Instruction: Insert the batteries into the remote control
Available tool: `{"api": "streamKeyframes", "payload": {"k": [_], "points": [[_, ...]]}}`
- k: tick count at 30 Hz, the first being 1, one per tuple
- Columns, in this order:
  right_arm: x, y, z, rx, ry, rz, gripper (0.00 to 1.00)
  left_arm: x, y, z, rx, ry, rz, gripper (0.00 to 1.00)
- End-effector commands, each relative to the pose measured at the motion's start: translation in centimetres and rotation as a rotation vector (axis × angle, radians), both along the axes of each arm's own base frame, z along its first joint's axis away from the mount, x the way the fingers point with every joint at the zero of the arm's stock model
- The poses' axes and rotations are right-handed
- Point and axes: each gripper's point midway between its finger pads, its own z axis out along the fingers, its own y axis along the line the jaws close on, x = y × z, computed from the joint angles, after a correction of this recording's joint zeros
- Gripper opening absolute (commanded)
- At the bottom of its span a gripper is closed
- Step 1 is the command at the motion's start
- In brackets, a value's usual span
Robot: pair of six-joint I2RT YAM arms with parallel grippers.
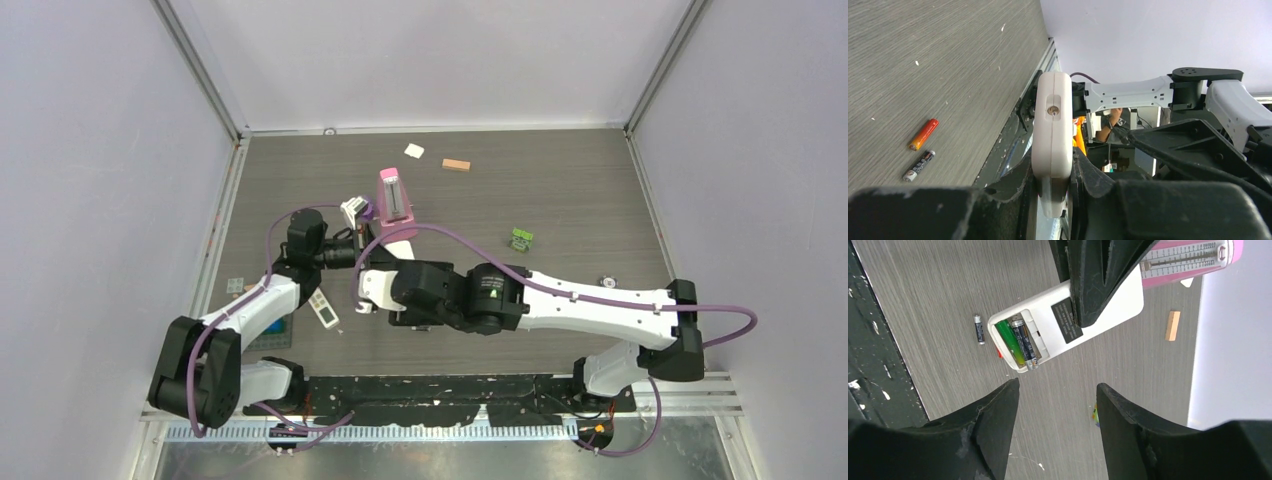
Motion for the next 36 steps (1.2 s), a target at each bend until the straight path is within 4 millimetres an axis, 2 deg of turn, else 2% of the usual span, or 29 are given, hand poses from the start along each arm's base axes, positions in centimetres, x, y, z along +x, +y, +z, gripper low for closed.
{"api": "streamKeyframes", "payload": {"k": [1, 7, 8, 9, 10, 11, 12, 17, 21, 27, 32, 36], "points": [[0.0, -0.7, 1.5, 0.106, 0.066, -0.055, 0.64, 0.2, -0.4, 2.3, -0.059, -0.065, -0.025, 0.0], [1.9, -2.1, 4.2, 0.4, 0.276, -0.292, 0.69, 1.1, -0.4, 3.5, -0.107, -0.053, 0.056, 0.0], [2.9, -2.8, 5.1, 0.502, 0.331, -0.384, 0.7, 1.3, -0.4, 3.8, -0.117, -0.052, 0.076, 0.0], [2.8, -2.6, 5.5, 0.56, 0.394, -0.395, 0.71, 1.6, -0.3, 4.1, -0.128, -0.049, 0.102, 0.0], [3.9, -3.2, 6.6, 0.686, 0.438, -0.478, 0.72, 1.8, -0.3, 4.5, -0.141, -0.051, 0.127, 0.0], [4.0, -2.8, 6.9, 0.755, 0.489, -0.486, 0.74, 2.1, -0.2, 4.8, -0.153, -0.048, 0.151, 0.0], [5.0, -3.7, 7.9, 0.864, 0.537, -0.572, 0.76, 2.3, -0.1, 5.3, -0.168, -0.056, 0.173, 0.0], [5.9, -3.6, 8.3, 1.165, 0.866, -0.79, 0.8, 3.5, 0.5, 8.3, -0.238, -0.108, 0.296, 0.0], [5.9, -2.3, 9.2, 1.389, 1.071, -0.853, 0.8, 3.9, 1.0, 11.0, -0.293, -0.155, 0.354, 0.0], [6.2, -1.9, 9.5, 1.532, 1.219, -0.924, 0.8, 3.8, 1.5, 13.8, -0.37, -0.173, 0.398, 0.0], [6.6, -2.2, 10.8, 1.645, 1.266, -0.923, 0.8, 4.0, 1.8, 14.6, -0.409, -0.158, 0.446, 0.0], [6.8, -2.3, 11.2, 1.672, 1.285, -0.939, 0.8, 4.2, 2.1, 14.9, -0.454, -0.133, 0.483, 0.0]]}}
